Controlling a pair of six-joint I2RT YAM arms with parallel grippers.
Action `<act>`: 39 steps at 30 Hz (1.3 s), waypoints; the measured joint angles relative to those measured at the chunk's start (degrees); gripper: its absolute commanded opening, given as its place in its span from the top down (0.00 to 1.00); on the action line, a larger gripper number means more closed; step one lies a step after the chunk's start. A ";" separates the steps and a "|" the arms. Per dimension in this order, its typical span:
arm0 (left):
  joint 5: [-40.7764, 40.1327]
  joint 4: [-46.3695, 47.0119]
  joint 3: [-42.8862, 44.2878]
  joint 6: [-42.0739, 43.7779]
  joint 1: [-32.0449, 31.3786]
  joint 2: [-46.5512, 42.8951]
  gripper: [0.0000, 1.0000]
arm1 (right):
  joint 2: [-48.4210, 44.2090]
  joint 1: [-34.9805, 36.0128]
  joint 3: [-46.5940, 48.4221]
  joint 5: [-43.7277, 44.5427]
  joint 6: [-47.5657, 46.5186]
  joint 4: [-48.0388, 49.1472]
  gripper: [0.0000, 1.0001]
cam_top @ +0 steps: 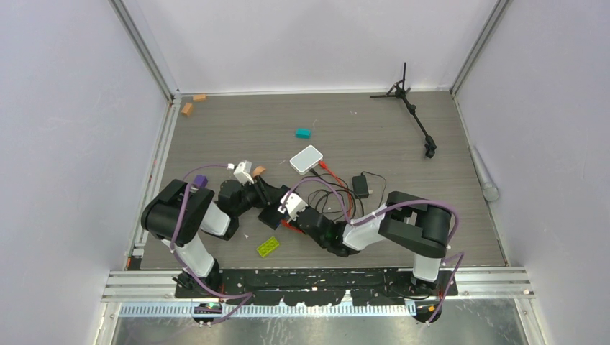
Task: Insert the plug into the switch port
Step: Insert the connector into the switch port.
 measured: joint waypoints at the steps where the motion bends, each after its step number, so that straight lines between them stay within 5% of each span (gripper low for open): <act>1: 0.00 0.09 0.00 0.02 0.00 0.09 0.68 | 0.04 -0.04 -0.07 -0.09 -0.09 0.28 0.99; 10: -0.74 0.20 0.09 0.20 -0.22 0.09 0.68 | -0.96 -1.60 0.52 -4.63 -1.86 -2.40 0.99; 26: -1.49 -0.17 0.28 0.81 -0.63 -0.13 0.62 | -3.54 -5.51 10.23 -14.58 -2.73 -25.05 1.00; 39: -0.02 -10.01 3.32 1.88 -0.52 -2.97 0.56 | -6.25 -5.77 5.14 -15.50 0.72 -22.14 1.00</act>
